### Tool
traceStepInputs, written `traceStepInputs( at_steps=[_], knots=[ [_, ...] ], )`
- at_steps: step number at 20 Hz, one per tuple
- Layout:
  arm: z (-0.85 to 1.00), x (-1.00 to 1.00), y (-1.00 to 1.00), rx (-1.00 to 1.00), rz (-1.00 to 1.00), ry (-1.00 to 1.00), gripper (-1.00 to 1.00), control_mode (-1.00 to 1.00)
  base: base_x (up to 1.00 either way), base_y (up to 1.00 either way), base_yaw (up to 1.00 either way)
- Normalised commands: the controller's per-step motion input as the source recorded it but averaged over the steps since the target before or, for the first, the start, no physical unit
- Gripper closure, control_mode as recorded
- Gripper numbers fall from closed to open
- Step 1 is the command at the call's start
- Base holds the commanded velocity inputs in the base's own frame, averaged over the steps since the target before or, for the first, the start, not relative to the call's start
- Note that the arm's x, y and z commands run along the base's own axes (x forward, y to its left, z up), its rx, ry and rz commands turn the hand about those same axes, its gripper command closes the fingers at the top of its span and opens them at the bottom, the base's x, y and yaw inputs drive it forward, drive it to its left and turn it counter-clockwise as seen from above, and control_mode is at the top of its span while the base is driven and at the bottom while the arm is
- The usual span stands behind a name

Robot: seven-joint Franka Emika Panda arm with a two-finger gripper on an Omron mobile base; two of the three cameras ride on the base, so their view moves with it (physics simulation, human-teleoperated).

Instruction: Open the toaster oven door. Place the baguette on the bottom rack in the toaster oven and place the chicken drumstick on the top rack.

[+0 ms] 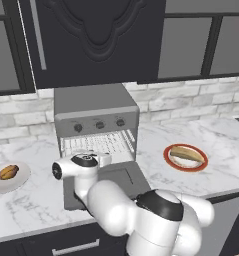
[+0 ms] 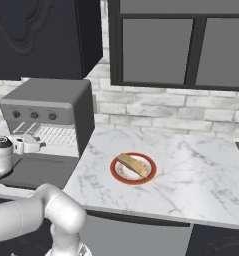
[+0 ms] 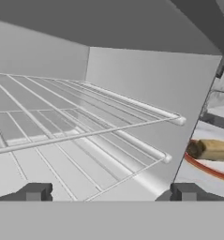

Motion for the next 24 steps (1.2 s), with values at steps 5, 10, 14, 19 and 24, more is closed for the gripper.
traceStepInputs(
  at_steps=[5, 10, 14, 19, 24],
  knots=[
    [-0.20, 0.29, 0.00, 0.00, 0.05, 0.01, -1.00, -1.00, 0.00, 0.00, 0.00],
    [-0.20, 0.23, 0.00, 0.00, 0.02, 0.00, -1.00, -1.00, 0.00, 0.00, 0.00],
    [-0.11, 0.25, 0.00, 0.00, 0.00, 0.00, -1.00, -1.00, 0.00, 0.00, 0.00],
    [-0.39, 0.01, 0.01, 0.00, 0.00, 0.03, -1.00, -1.00, 0.00, 0.00, 0.00],
    [-0.61, -0.07, 0.03, 0.00, 0.03, 0.08, -1.00, -1.00, 0.00, 0.00, 0.00]
  ],
)
